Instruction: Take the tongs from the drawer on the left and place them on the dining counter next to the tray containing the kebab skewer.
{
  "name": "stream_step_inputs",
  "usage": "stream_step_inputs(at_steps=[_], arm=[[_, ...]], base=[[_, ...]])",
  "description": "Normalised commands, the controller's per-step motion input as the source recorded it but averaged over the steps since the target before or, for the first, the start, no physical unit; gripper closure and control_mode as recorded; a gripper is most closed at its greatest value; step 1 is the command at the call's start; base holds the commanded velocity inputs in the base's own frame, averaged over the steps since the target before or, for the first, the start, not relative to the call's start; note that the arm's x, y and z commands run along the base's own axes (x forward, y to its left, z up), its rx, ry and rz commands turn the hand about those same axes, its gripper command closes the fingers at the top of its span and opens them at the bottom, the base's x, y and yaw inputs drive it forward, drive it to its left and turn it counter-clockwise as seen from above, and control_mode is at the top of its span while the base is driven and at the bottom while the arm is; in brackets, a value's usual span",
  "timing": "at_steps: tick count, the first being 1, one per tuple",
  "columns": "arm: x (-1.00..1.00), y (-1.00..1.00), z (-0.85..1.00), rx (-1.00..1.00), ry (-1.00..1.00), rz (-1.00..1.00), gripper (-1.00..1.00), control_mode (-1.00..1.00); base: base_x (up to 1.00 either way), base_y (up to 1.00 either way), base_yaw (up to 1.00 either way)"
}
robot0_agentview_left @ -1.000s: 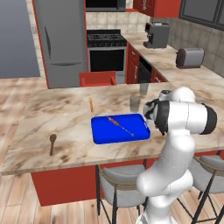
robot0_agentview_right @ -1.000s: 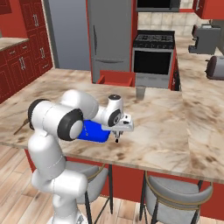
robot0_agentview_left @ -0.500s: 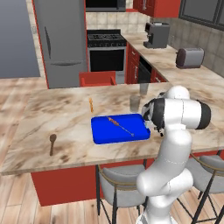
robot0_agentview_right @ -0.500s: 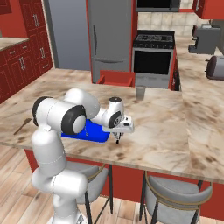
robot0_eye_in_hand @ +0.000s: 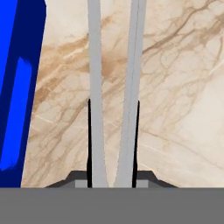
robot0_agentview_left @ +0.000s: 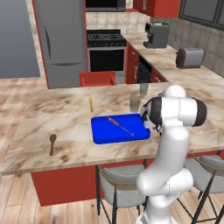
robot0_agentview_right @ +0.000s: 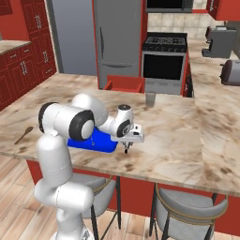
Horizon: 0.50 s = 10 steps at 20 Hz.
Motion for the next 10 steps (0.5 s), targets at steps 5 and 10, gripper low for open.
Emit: stream_step_inputs(at_steps=[5, 10], arm=[[0.21, 0.0, -0.01, 0.0, -0.04, 0.0, -1.0, -1.0], [-0.02, 0.0, 0.02, 0.0, -0.19, 0.0, -1.0, -1.0]], base=[[0.0, 0.0, 0.0], [0.0, 0.0, 0.0]])
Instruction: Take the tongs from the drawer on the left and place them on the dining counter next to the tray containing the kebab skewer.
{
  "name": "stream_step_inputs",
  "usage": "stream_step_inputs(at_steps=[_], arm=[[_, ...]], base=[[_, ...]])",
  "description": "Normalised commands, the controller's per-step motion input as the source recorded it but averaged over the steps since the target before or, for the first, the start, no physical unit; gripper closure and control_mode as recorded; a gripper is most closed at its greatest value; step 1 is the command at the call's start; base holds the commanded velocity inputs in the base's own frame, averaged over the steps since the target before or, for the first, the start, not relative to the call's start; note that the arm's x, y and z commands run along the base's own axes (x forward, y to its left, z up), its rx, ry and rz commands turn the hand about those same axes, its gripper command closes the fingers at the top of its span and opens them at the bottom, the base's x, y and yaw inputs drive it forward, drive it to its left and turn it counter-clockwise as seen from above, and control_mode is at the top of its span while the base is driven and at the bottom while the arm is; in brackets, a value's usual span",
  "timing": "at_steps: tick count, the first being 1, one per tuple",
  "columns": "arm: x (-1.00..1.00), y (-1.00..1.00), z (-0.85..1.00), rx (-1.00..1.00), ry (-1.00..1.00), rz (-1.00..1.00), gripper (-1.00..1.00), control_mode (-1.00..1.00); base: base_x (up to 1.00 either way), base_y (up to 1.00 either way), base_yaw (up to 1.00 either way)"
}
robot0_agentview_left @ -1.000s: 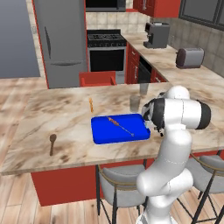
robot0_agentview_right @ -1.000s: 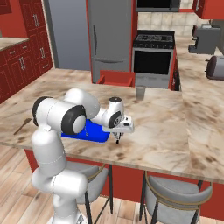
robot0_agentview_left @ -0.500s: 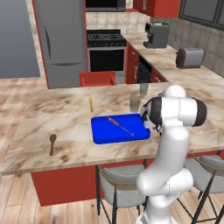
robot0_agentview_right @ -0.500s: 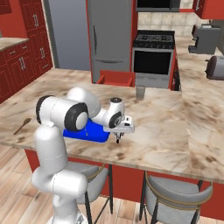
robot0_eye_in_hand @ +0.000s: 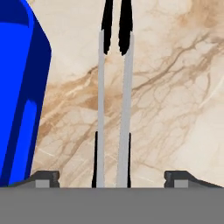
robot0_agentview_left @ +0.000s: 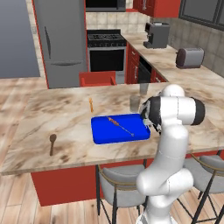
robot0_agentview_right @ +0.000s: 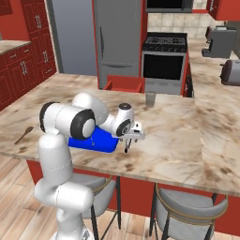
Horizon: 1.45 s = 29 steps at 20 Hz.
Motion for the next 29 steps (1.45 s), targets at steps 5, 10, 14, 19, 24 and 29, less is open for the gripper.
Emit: stream_step_inputs(at_steps=[5, 10, 14, 19, 24, 29], arm=[[-0.33, 0.0, 0.44, -0.03, -0.33, 0.0, -1.0, -1.0], [-0.41, 0.0, 0.88, -0.11, -0.35, 0.0, -1.0, -1.0], [-0.18, 0.14, 1.0, -0.13, -0.22, 0.0, -1.0, -1.0], [-0.17, 0.25, 1.0, -0.12, -0.14, 0.0, -1.0, -1.0], [-0.05, 0.2, 1.0, -0.03, -0.11, 0.04, -1.0, -1.0], [-0.07, 0.01, 1.0, 0.0, 0.0, 0.07, -1.0, -1.0]], base=[[0.0, 0.0, 0.0], [0.0, 0.0, 0.0], [0.0, 0.0, 0.0], [0.0, 0.0, 0.0], [0.0, 0.0, 0.0], [0.0, 0.0, 0.0]])
